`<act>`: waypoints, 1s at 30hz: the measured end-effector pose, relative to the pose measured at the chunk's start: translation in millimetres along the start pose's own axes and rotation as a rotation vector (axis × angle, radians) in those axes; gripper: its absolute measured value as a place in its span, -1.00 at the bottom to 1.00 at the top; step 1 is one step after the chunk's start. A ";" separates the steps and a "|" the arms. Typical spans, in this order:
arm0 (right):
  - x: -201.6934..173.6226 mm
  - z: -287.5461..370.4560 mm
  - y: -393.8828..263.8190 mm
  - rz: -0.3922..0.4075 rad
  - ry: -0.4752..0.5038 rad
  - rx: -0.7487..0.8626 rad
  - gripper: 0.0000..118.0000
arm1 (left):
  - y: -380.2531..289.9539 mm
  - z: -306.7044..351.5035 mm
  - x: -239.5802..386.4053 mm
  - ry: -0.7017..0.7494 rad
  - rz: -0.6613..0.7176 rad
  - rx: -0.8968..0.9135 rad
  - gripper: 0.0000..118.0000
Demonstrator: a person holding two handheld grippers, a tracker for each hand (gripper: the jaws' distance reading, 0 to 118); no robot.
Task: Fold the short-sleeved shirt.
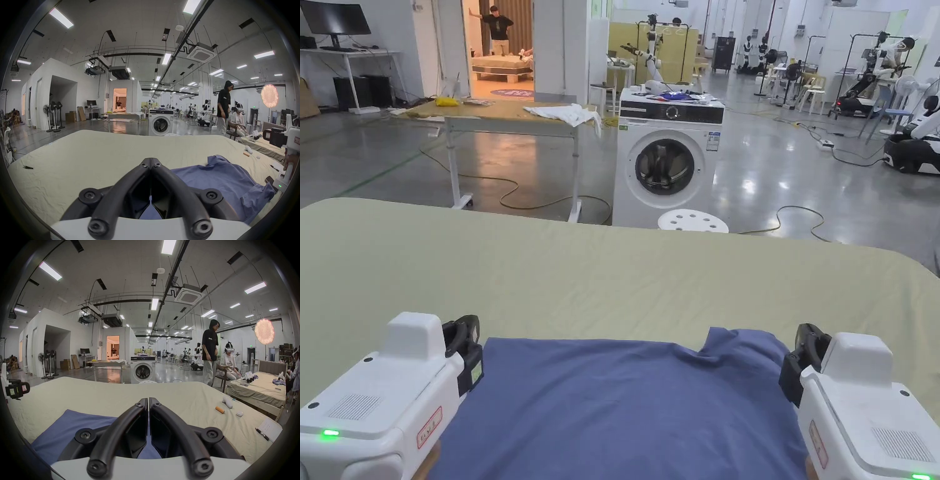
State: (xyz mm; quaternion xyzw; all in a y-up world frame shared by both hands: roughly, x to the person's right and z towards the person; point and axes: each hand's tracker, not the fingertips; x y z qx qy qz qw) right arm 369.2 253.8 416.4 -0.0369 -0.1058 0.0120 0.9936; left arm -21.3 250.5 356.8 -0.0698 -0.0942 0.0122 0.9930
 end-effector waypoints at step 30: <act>4.9 0.5 -12.8 0.107 -0.024 0.008 -1.00 | -18.3 -5.3 -20.0 0.067 -0.023 -0.031 -1.00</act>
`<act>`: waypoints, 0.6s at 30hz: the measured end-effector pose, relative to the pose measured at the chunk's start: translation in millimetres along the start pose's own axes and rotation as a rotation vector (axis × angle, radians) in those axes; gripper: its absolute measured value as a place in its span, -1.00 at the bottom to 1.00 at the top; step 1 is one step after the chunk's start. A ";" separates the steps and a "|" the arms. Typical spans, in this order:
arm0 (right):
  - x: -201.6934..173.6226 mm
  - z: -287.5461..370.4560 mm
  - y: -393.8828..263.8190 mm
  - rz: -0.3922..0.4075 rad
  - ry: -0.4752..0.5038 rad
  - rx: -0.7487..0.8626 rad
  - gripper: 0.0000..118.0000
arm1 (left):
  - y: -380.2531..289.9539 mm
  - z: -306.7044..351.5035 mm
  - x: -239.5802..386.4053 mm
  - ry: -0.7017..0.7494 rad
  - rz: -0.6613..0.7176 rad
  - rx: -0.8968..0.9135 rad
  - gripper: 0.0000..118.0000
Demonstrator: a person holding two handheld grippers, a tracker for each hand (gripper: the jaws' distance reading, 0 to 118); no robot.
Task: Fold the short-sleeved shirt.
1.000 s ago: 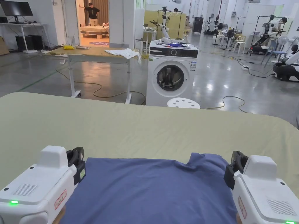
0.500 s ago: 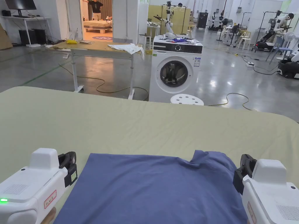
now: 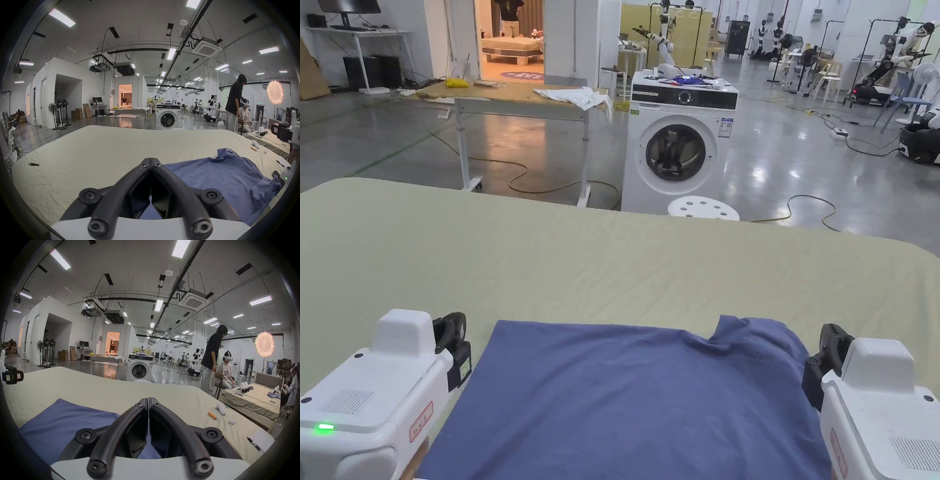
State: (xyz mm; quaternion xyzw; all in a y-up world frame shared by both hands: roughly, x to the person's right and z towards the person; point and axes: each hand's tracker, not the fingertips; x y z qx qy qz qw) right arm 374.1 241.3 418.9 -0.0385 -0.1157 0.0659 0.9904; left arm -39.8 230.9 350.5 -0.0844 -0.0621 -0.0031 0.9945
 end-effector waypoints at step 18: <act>5.2 -16.0 -6.2 -0.001 0.020 -0.057 -1.00 | -15.8 -23.4 -24.3 -0.006 0.014 -0.073 -1.00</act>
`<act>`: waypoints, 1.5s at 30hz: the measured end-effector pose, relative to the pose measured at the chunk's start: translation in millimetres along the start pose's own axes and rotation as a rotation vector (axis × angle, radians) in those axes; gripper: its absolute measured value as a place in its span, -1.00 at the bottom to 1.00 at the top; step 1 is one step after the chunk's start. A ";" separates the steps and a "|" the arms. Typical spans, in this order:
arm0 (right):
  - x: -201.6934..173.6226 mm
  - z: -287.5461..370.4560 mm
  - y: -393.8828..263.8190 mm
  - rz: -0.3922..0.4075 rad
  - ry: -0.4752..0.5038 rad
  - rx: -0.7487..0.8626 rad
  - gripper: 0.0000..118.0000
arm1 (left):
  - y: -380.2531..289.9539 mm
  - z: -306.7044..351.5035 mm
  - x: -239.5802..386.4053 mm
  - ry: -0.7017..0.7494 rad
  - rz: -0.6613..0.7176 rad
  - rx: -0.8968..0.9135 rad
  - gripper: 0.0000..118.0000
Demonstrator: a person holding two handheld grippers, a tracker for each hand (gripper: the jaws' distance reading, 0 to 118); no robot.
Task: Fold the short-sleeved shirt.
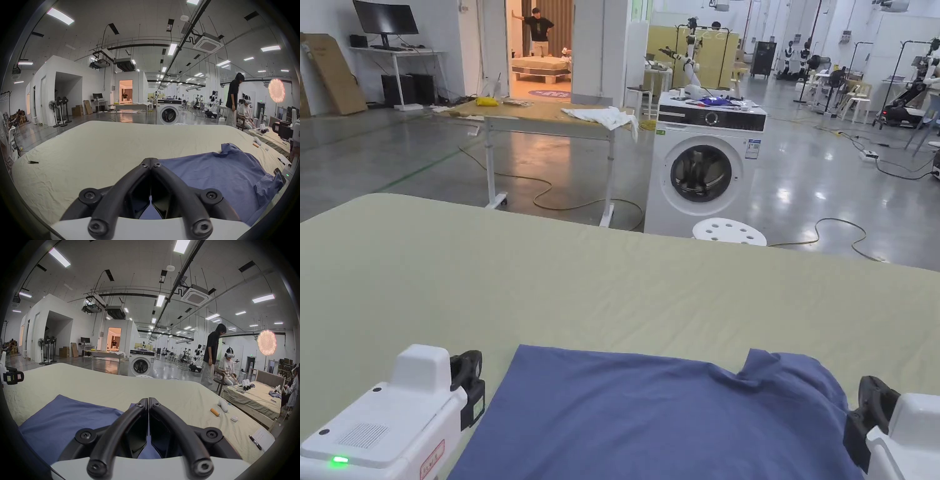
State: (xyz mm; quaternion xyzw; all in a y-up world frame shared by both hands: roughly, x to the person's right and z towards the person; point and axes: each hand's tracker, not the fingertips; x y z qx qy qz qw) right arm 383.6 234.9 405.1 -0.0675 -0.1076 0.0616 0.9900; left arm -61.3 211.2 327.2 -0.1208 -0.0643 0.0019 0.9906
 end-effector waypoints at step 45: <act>76.6 -187.4 -25.2 -0.084 -0.004 -0.481 -0.33 | -3.9 -276.1 17.3 -0.131 -0.115 -0.610 -0.99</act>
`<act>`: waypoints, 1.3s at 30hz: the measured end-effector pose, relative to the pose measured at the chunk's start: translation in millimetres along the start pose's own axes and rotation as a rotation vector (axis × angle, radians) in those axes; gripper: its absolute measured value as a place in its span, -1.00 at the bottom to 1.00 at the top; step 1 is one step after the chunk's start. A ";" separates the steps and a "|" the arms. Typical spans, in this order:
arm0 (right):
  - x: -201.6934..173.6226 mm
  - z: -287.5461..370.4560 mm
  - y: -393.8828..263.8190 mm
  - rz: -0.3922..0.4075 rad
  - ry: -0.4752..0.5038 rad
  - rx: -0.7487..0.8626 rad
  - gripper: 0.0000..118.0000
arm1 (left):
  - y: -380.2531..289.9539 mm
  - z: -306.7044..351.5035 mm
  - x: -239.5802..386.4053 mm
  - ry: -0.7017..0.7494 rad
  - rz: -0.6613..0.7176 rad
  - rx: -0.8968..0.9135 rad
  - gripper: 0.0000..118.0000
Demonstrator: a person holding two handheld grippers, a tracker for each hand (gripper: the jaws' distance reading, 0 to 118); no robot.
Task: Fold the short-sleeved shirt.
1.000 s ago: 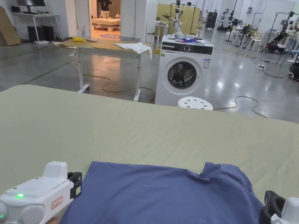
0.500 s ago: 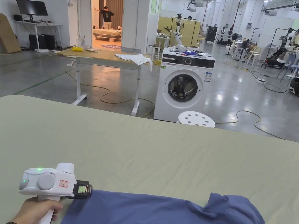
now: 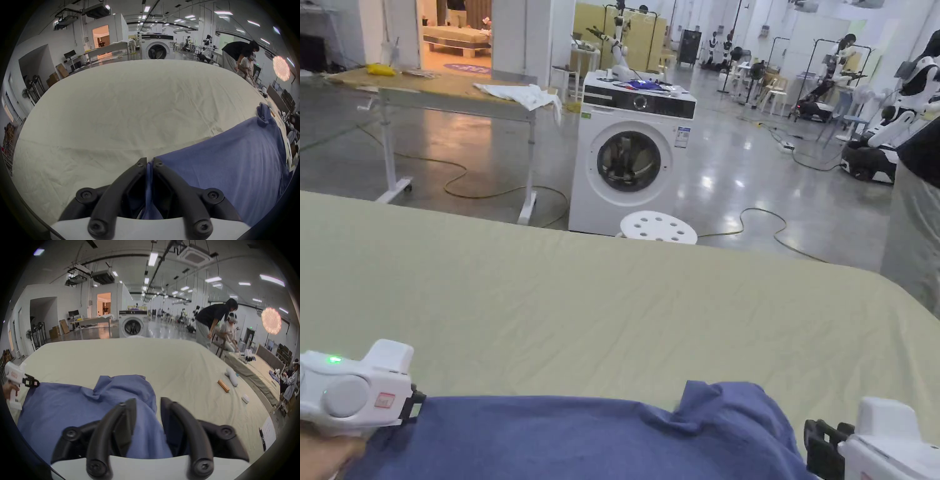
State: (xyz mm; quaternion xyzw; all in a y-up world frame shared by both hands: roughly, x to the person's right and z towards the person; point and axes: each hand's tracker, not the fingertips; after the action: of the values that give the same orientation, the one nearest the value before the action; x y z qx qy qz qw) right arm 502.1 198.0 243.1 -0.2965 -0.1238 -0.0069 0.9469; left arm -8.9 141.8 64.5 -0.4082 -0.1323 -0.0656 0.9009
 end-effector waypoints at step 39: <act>25.0 74.2 112.9 0.014 0.030 0.169 -0.96 | 25.4 200.4 -12.1 0.032 0.058 0.376 -1.00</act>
State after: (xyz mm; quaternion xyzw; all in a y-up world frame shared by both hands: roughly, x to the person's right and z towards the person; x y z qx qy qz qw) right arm 518.9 334.3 244.7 -0.2161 -0.1079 0.0060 0.9704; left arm -51.8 309.5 169.3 -0.2354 -0.1162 -0.0200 0.9647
